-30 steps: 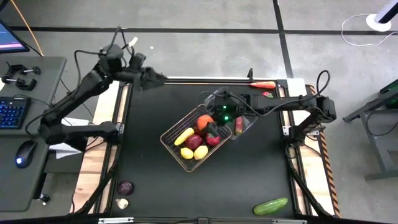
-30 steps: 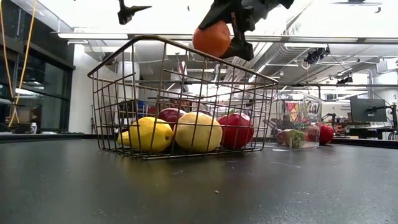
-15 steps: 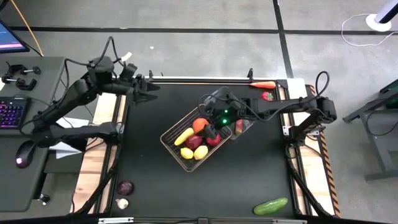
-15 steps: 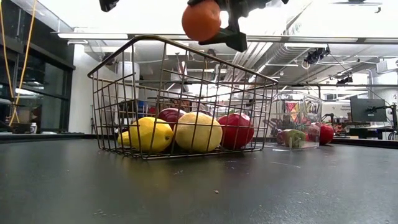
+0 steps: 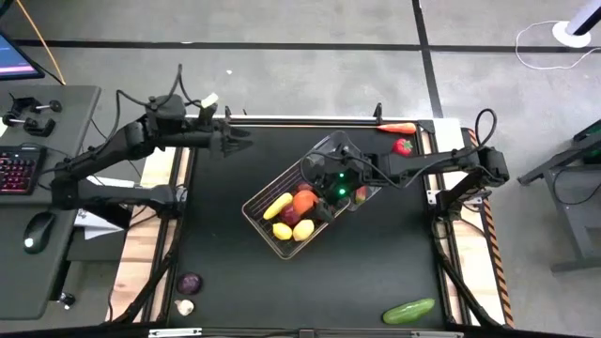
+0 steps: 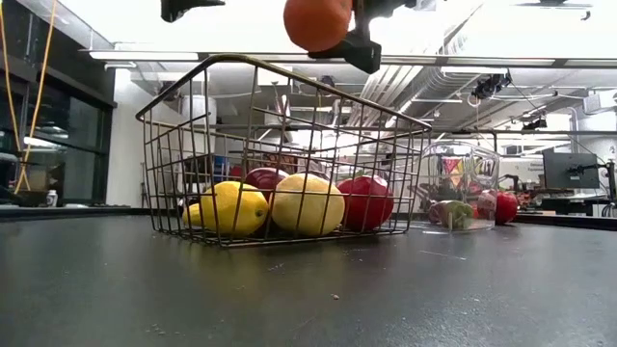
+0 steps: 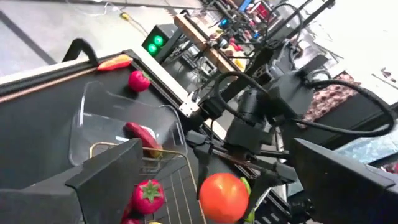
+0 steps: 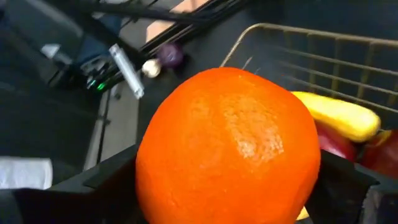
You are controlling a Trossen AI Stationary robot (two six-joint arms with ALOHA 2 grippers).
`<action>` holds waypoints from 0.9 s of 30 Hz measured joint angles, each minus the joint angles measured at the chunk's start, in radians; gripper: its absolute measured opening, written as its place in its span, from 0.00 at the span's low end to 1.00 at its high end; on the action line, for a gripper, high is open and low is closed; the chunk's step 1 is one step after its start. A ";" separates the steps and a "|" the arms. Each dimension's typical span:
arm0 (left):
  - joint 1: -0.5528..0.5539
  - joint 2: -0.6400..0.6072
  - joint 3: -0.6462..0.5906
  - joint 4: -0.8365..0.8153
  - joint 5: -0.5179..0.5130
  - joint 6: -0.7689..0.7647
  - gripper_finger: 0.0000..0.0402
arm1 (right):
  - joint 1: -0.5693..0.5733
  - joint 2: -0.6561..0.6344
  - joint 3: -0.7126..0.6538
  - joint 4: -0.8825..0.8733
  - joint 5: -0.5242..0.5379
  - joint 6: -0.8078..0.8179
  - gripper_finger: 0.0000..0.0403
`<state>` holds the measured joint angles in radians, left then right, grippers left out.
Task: Sort produce into baskets
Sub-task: Put the orange into the gold wire basket
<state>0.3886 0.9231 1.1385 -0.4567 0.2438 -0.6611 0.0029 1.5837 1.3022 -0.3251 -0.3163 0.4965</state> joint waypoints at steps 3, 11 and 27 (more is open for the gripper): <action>-0.045 0.024 0.000 0.019 -0.056 -0.023 0.98 | 0.000 0.000 0.000 -0.001 -0.028 -0.042 0.87; -0.126 0.109 0.000 0.068 -0.106 -0.063 0.98 | 0.005 0.000 0.000 -0.008 -0.006 -0.165 0.88; -0.154 0.176 0.000 0.074 -0.106 -0.028 0.98 | 0.005 0.000 0.000 -0.008 -0.009 -0.184 0.88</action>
<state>0.2344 1.0990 1.1385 -0.3829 0.1378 -0.6892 0.0074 1.5837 1.3022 -0.3328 -0.3248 0.3130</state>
